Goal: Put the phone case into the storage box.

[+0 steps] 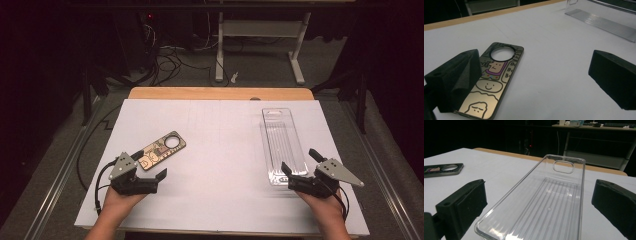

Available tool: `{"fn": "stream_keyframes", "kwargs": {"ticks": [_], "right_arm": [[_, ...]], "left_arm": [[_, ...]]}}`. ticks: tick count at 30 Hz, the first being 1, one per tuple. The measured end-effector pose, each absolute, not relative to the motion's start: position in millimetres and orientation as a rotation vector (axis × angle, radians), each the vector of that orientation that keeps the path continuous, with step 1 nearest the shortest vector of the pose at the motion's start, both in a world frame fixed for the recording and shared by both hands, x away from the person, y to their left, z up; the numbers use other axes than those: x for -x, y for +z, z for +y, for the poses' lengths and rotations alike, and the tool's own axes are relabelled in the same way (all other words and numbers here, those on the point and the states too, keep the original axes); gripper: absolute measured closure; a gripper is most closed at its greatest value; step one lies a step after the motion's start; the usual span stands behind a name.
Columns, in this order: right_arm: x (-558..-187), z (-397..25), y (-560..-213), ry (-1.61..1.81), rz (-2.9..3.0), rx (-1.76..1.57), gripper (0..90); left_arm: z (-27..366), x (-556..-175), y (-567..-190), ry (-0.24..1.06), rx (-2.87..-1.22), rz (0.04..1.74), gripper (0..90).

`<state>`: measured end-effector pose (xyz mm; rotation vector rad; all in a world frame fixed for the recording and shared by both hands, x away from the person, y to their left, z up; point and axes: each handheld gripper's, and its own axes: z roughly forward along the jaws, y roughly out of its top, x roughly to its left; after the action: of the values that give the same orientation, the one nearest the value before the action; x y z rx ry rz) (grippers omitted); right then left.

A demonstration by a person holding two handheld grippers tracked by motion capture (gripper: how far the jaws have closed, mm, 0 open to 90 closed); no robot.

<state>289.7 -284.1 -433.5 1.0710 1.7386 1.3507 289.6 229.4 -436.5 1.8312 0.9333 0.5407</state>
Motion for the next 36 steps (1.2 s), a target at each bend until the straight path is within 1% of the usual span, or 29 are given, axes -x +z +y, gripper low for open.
{"fn": "stream_keyframes", "kwargs": {"ticks": [9, 10, 20, 25, 30, 36], "right_arm": [[-288, -282, -432, 1.355, 1.745, -1.069, 0.3], [-288, -282, -432, 1.355, 1.746, -1.070, 0.3], [-288, -283, -431, 1.356, 1.745, -1.070, 0.3], [-288, -283, -431, 1.353, 1.743, -1.070, 0.3], [-289, -283, -432, 1.351, 1.752, -1.072, 0.3], [-288, -283, -432, 1.351, 1.755, -1.069, 0.3]], "left_arm": [[231, -294, -437, 0.536, -1.874, 0.954, 0.2], [231, -295, -438, 0.515, -1.885, 0.963, 0.2], [228, -298, -442, 0.485, -1.962, 1.006, 0.2], [229, -301, -444, 0.452, -1.992, 1.040, 0.2], [230, -306, -448, 0.379, -2.029, 1.093, 0.7], [228, -308, -452, 0.322, -2.088, 1.128, 0.7]]}}
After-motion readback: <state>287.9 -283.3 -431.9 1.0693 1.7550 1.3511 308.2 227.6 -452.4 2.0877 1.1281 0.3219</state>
